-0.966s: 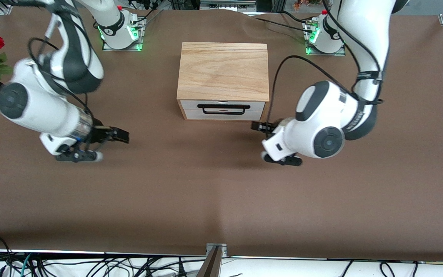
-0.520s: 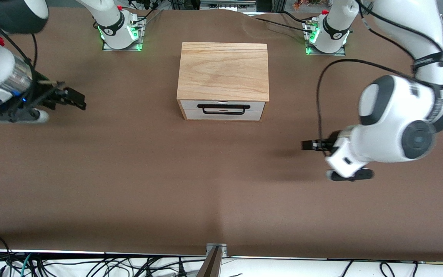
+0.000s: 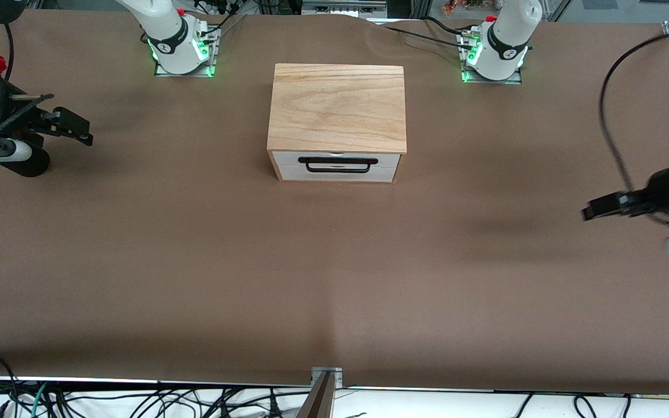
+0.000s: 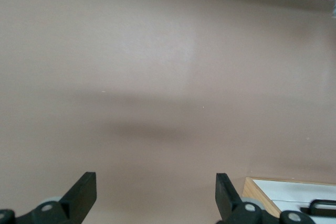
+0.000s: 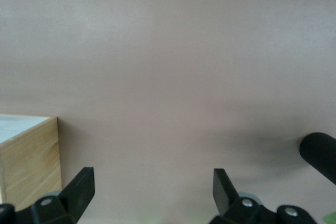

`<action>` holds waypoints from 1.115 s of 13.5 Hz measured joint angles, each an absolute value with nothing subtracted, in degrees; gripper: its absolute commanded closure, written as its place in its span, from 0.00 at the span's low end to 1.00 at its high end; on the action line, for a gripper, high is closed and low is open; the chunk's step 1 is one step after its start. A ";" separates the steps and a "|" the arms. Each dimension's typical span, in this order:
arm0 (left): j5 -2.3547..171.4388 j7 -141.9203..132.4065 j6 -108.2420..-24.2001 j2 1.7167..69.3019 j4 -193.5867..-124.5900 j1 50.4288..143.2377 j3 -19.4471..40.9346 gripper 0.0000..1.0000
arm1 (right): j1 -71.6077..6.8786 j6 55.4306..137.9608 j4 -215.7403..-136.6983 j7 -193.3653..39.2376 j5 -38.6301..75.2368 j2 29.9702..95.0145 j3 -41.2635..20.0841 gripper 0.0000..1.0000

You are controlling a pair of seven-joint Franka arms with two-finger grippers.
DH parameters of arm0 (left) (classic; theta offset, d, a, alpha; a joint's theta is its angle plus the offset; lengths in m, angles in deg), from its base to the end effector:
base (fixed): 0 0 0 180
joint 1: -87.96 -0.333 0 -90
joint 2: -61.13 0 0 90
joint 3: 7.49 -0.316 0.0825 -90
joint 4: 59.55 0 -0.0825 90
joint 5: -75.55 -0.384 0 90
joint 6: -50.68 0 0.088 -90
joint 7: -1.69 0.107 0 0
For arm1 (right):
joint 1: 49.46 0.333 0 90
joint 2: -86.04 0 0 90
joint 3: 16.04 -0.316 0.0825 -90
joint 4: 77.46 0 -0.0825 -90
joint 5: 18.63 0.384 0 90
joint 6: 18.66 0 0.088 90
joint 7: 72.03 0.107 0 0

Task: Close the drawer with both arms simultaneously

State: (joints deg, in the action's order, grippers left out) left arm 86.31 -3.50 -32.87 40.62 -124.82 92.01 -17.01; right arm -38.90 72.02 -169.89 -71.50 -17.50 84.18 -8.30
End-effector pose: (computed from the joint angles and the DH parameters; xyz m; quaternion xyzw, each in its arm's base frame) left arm 0.6481 0.0177 0.6035 0.9946 0.0791 -0.0175 0.0644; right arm 0.5620 0.0309 0.5875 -0.9993 -0.0195 0.0316 0.0067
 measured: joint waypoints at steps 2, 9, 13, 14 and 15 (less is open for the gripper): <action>84.65 -3.44 -31.74 48.57 -130.84 90.87 -17.05 0.00 | -38.86 73.40 -170.52 -71.54 -17.50 84.12 -8.42 0.00; 80.26 -2.28 -32.77 58.68 -147.19 90.58 -12.66 0.00 | -38.81 73.70 -170.12 -71.68 -17.50 84.33 -8.63 0.00; 80.19 -2.32 -33.41 58.69 -148.79 90.58 -10.88 0.00 | -38.72 73.78 -169.98 -71.68 -17.50 84.33 -8.78 0.00; 80.19 -2.32 -33.41 58.69 -148.81 90.57 -10.91 0.00 | -38.67 73.81 -169.98 -71.68 -17.50 84.33 -8.83 0.00; 80.19 -2.32 -33.41 58.68 -148.86 90.58 -10.89 0.00 | -38.65 73.84 -169.98 -71.68 -17.50 84.33 -8.88 0.00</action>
